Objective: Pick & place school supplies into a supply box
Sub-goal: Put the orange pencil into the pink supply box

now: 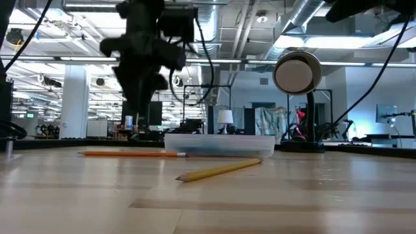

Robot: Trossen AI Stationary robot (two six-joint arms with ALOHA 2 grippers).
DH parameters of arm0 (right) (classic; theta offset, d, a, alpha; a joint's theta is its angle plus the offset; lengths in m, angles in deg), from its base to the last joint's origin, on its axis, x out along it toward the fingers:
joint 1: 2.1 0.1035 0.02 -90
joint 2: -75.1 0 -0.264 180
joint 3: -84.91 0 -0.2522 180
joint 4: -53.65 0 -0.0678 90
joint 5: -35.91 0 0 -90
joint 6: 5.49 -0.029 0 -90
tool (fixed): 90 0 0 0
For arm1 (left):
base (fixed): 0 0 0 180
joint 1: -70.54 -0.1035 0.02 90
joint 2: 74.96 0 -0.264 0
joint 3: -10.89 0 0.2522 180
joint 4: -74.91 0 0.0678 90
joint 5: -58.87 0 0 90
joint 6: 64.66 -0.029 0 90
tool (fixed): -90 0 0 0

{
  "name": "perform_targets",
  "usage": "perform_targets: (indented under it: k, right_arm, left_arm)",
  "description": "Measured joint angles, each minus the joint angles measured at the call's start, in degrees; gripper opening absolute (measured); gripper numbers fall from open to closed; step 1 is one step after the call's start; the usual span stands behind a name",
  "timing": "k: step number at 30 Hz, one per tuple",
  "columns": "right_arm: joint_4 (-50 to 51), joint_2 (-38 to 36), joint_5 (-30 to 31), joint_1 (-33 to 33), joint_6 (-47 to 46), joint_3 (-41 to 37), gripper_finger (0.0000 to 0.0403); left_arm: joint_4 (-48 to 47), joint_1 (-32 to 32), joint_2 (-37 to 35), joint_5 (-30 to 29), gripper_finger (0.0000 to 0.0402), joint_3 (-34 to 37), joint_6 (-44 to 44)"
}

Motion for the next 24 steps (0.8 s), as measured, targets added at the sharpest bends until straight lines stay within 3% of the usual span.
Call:
perform_targets:
  k: [8, 13, 24]
  right_arm:
    - [0.71, 0.33, 0.19, 0.44, -0.20, 0.00, 0.0117]
    - [0.76, 0.31, 0.14, -0.21, -0.20, 0.00, 0.0117]
    - [0.29, 0.31, -0.16, -0.99, -0.22, 0.00, 0.0117]
  left_arm:
    - [13.22, 1.99, -0.38, 0.59, 0.0172, 8.99, 4.45]
    - [21.88, 2.87, -0.39, -2.67, 0.0172, 12.17, 6.28]
    - [27.01, 2.85, -0.26, -6.06, 0.0172, 18.69, 8.35]
